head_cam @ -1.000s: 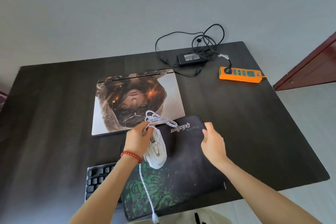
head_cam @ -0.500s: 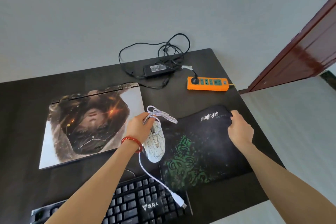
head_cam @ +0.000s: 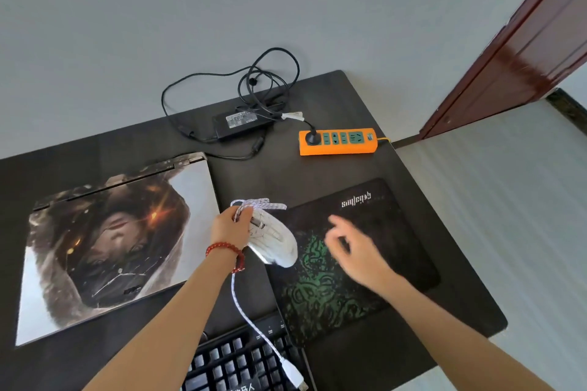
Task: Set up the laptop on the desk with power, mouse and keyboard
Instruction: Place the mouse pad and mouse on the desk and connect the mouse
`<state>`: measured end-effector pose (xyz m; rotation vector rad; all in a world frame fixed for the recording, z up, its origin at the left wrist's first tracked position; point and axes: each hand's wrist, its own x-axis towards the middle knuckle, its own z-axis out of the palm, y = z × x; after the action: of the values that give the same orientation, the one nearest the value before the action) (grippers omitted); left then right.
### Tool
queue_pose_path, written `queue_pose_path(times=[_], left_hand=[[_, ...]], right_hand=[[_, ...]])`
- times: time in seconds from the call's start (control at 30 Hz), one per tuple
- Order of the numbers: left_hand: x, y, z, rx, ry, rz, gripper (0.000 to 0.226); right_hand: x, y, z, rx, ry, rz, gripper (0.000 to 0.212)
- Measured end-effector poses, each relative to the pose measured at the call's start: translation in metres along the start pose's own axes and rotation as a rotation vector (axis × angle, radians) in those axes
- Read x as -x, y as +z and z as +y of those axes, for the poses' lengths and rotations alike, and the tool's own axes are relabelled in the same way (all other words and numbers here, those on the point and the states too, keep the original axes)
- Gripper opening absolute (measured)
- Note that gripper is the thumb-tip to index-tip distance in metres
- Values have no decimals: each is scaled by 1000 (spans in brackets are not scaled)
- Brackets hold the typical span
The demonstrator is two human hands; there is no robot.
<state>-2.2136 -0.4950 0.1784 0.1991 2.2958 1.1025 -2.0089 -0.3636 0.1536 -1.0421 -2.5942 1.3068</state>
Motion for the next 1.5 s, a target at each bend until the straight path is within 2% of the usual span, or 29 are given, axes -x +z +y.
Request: queue_pose_path(times=[0.07, 0.1, 0.23, 0.33, 0.4, 0.5, 0.6, 0.67, 0.77, 0.87, 0.93, 1.03, 1.17, 1.23, 1.3, 1.4, 1.43, 1.5], left_hand=[[-2, 8, 2, 113, -95, -14, 24], [-2, 11, 1, 113, -114, -20, 23], [-7, 17, -5, 3, -92, -3, 24], [-15, 14, -4, -113, -56, -36, 27], [-17, 11, -3, -77, -48, -78, 33], [-8, 6, -2, -154, -15, -118, 44], [19, 10, -4, -292, 168, 58, 46], [41, 17, -7, -301, 269, 111, 41], [63, 36, -17, -393, 248, -19, 35], [73, 52, -26, -704, 172, -95, 49], [81, 61, -31, -790, 141, -155, 60], [89, 71, -37, -779, 124, -228, 70], [86, 79, -36, -715, 202, -242, 69], [82, 86, -34, -817, 270, -227, 68], [76, 90, -32, -923, 334, -212, 70], [70, 95, -30, -1024, 419, -170, 71], [69, 95, -30, -1048, 451, -153, 71], [65, 91, -31, -1095, 516, -137, 69]], right_hand=[[14, 28, -9, 45, -59, -252, 63], [18, 41, -6, 164, -70, -286, 70], [33, 56, 21, 604, -112, -280, 80], [31, 52, 36, 694, -169, -289, 83], [28, 51, 38, 679, -180, -276, 80], [31, 50, 39, 555, -102, -134, 64], [28, 26, 51, 479, 217, 184, 55], [21, 0, 63, 458, 401, 293, 55], [8, -33, 75, 417, 602, 337, 57], [-5, -46, 79, 347, 688, 371, 47], [-11, -49, 81, 231, 710, 414, 35], [-13, -49, 84, 131, 696, 470, 26], [-18, -55, 88, 90, 644, 585, 23], [-19, -61, 93, 201, 642, 607, 23], [-19, -63, 100, 413, 611, 601, 27], [-17, -61, 103, 606, 561, 514, 43], [-16, -56, 100, 625, 509, 490, 47], [-10, -33, 87, 640, 280, 403, 49]])
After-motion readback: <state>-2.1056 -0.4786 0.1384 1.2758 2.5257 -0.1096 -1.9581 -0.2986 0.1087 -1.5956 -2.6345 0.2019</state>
